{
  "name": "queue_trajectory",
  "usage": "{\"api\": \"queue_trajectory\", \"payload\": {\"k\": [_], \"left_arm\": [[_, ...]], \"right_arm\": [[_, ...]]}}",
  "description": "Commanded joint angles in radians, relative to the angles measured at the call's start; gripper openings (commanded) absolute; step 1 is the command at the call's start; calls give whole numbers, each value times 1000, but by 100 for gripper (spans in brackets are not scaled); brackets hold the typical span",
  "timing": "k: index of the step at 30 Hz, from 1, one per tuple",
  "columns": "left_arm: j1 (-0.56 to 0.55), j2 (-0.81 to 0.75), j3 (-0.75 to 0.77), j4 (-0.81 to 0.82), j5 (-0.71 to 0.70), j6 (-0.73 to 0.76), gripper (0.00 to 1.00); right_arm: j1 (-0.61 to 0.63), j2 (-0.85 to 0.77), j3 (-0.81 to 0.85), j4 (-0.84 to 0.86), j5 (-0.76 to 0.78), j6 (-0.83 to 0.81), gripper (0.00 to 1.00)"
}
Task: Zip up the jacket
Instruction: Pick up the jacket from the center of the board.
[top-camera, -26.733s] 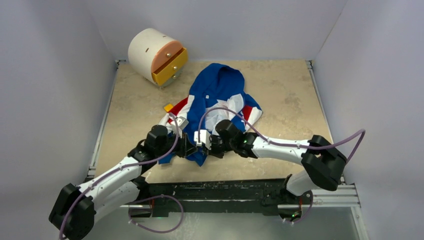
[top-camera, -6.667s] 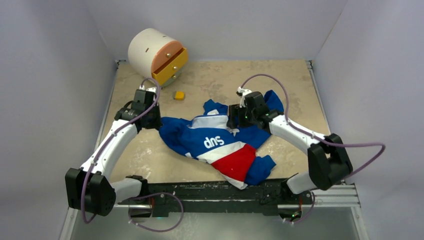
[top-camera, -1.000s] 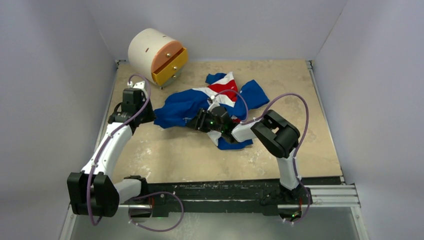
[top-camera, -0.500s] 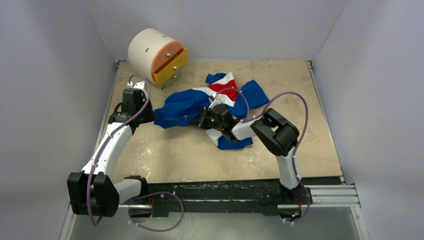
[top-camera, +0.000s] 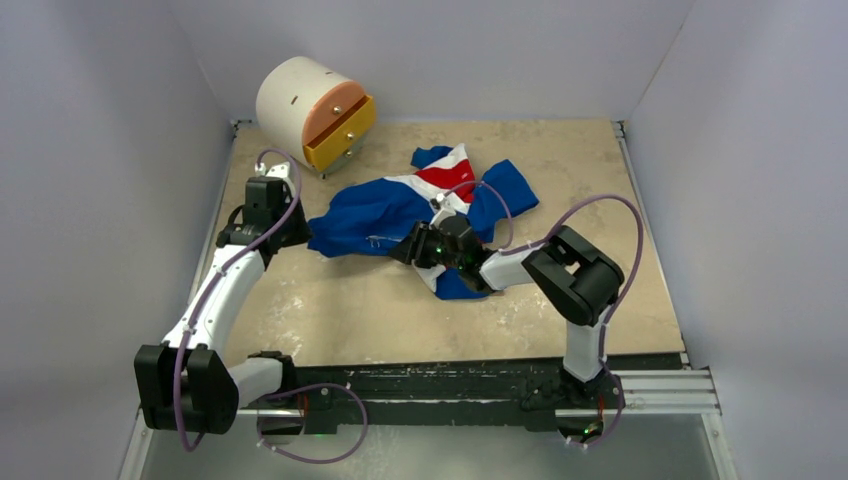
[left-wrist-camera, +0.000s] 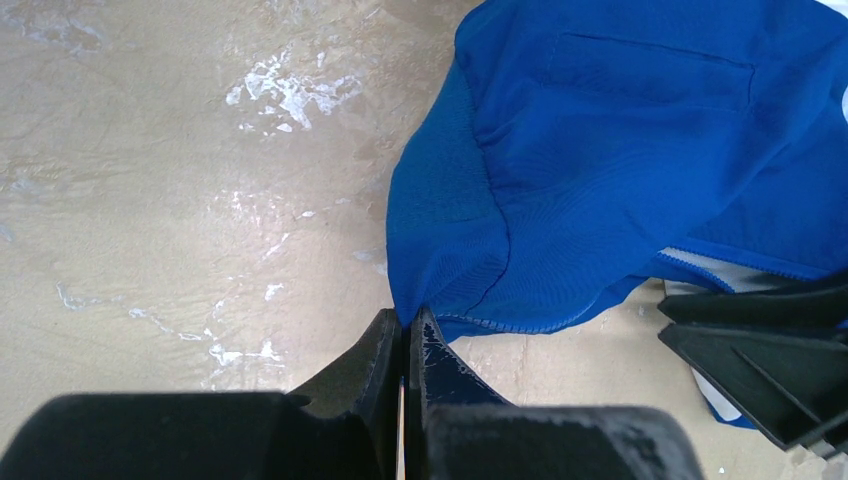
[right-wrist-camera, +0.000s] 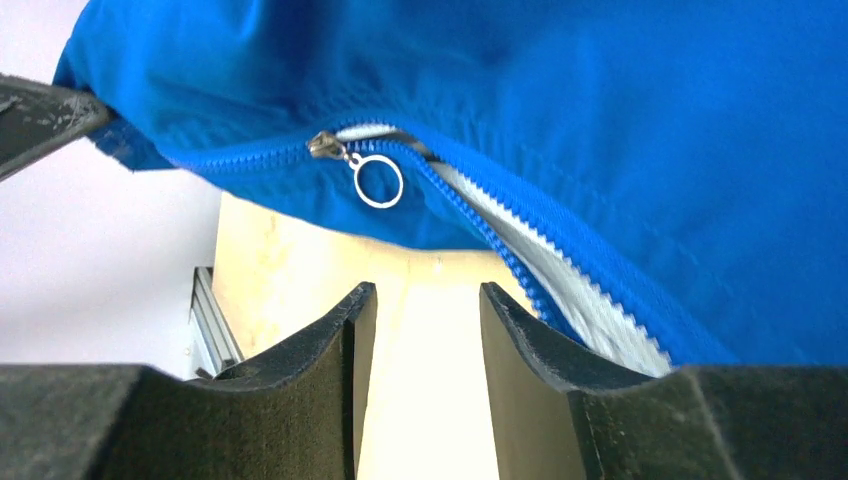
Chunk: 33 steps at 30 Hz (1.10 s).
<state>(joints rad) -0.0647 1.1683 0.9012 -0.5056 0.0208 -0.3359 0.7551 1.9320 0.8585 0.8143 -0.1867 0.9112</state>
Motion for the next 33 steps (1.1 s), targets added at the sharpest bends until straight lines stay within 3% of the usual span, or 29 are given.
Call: {"api": "queue_trajectory", "payload": {"k": [1,5,8,17,33], "left_arm": [[9,-21,-2,6,-18,15,0],[9,-17,-2,7,-18,15,0],[9,-18,-2,6,-18,15,0],[9,-18,-2,6,-16,17,0],[9,-21,-3,6,-15,18,0]], "right_arm": [[-5,-86,-60,20,8,-37,42],[-6,-83,-28,40,-35,-33,26],[-5,-45,40,43,-60,-35,25],[-6,69,157,14,-103,-8,32],[-6,158,225,17,-122,4,42]]}}
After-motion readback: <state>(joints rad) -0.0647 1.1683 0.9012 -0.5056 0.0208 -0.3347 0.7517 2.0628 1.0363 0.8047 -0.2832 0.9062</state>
